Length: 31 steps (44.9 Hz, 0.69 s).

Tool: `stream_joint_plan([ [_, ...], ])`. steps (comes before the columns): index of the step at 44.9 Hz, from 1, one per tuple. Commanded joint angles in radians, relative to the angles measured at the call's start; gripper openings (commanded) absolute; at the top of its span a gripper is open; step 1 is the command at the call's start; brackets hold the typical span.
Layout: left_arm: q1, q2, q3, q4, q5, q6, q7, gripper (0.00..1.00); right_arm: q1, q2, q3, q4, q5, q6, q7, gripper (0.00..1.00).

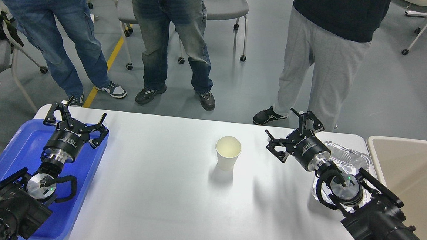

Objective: Tidy desktop
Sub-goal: 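Lift the right gripper off the foil tray and raise it forward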

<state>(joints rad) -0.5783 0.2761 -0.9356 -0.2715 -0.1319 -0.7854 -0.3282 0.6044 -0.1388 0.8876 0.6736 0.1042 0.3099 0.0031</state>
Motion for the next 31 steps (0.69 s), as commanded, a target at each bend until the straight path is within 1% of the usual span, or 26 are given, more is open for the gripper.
stream_joint_plan([
  [1, 0.000, 0.000, 0.000, 0.000, 0.000, 0.000, 0.000, 1.00, -0.002, -0.001, -0.006, 0.001, -0.001, 0.002, 0.000, 1.00],
  [5, 0.000, 0.000, 0.000, 0.000, 0.000, 0.000, 0.003, 1.00, 0.009, -0.001, -0.009, -0.011, -0.001, -0.020, 0.000, 1.00],
  [11, 0.000, 0.000, 0.000, 0.000, 0.000, 0.000, 0.003, 1.00, 0.015, -0.019, -0.010, -0.006, -0.001, -0.017, -0.002, 1.00],
  [17, 0.000, 0.000, 0.000, 0.000, 0.000, 0.000, 0.003, 1.00, 0.031, -0.025, -0.025, 0.035, -0.015, -0.017, -0.002, 1.00],
  [20, 0.000, 0.000, 0.000, 0.000, 0.000, 0.000, 0.003, 1.00, 0.044, -0.050, -0.035, 0.073, -0.043, -0.015, -0.003, 1.00],
  [25, 0.000, 0.002, 0.000, 0.000, 0.000, 0.000, 0.003, 1.00, 0.107, -0.076, -0.059, 0.075, -0.121, -0.009, -0.012, 1.00],
  [31, 0.000, 0.000, 0.000, 0.000, 0.000, 0.000, 0.003, 1.00, 0.187, -0.100, -0.150, 0.087, -0.172, -0.012, -0.017, 1.00],
])
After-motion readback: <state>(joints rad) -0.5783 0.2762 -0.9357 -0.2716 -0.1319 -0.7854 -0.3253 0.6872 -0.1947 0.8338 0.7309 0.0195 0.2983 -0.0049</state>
